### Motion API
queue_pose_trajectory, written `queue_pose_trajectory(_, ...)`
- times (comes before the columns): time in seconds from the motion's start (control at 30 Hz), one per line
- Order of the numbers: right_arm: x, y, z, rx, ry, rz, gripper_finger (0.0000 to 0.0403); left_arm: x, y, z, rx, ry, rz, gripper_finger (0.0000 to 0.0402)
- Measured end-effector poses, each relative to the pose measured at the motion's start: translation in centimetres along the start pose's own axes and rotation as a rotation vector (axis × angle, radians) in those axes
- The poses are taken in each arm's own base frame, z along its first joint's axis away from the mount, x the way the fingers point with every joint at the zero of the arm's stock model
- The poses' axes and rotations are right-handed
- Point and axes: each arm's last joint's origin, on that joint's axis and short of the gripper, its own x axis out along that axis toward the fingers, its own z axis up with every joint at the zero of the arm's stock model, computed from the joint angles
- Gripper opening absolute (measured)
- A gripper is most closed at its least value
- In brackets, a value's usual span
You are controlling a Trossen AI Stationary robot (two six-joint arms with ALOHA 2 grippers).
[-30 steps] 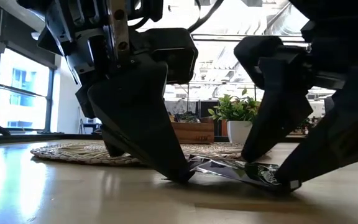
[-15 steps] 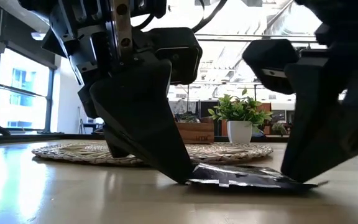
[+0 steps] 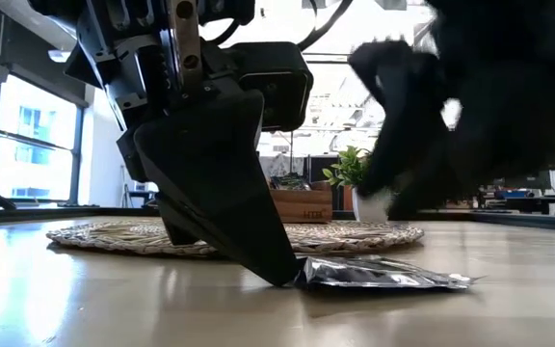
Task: Pick & Place Tea
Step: Put the violet tea packet into the right compartment of the wooden organizer
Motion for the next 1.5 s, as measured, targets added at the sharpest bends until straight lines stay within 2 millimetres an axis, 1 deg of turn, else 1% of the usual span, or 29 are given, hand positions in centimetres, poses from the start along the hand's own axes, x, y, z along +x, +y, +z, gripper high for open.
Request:
queue_pose_trajectory(0.1,-1.1,-0.6,0.8,-0.035,-0.04,-0.035,0.0124,0.0,0.0,0.0,-0.003,0.0,0.0,0.0)
queue_pose_trajectory(0.13,-1.4,-0.9,0.9,-0.022,-0.049,-0.049,0.0124,0.0,0.0,0.0,-0.003,0.0,0.0,0.0)
queue_pose_trajectory(0.2,-2.0,-1.4,1.3,0.062,-0.063,-0.052,0.0122,0.0,0.0,0.0,-0.003,0.0,0.0,0.0)
queue_pose_trajectory(0.3,-2.9,-1.6,1.3,0.304,-0.05,0.013,0.0116,0.0,0.0,0.0,-0.003,0.0,0.0,0.0)
queue_pose_trajectory(0.4,-3.1,-1.5,1.3,0.621,-0.023,0.078,0.0109,0.0,0.0,0.0,-0.003,0.0,-0.001,0.0)
queue_pose_trajectory(0.47,-3.1,-1.4,1.3,0.794,-0.003,0.114,0.0104,0.0,0.0,0.0,-0.003,0.0,0.0,0.0)
queue_pose_trajectory(0.53,-3.0,-1.3,1.2,0.937,0.019,0.125,0.01,0.0,0.0,0.0,-0.003,0.0,0.0,0.0)
queue_pose_trajectory(0.63,-2.7,-1.2,0.7,1.134,0.062,0.097,0.0094,0.0,0.0,0.0,-0.003,-0.001,0.0,0.0)
queue_pose_trajectory(0.7,-2.6,-1.1,0.5,1.221,0.087,0.092,0.0092,0.0,0.0,0.0,0.0,-0.002,-0.001,0.0)
queue_pose_trajectory(0.8,-2.2,-1.0,0.1,1.288,0.115,0.063,0.0093,0.0,-0.1,0.1,0.002,-0.005,-0.003,0.0)
queue_pose_trajectory(1.0,0.2,-0.8,-1.3,1.363,0.255,0.07,0.0104,0.0,0.0,0.1,0.004,-0.02,0.014,0.0)
queue_pose_trajectory(1.13,1.3,-1.5,-1.6,1.423,0.302,0.09,0.0116,0.0,0.0,0.2,0.012,-0.04,0.029,0.0)
queue_pose_trajectory(1.3,1.9,-2.7,-1.7,1.502,0.35,0.155,0.0123,-0.1,0.1,0.3,0.014,-0.064,0.054,0.0)
queue_pose_trajectory(1.5,2.2,-3.0,-1.5,1.518,0.334,0.169,0.0123,-0.1,0.0,0.6,0.015,-0.12,0.062,0.0)
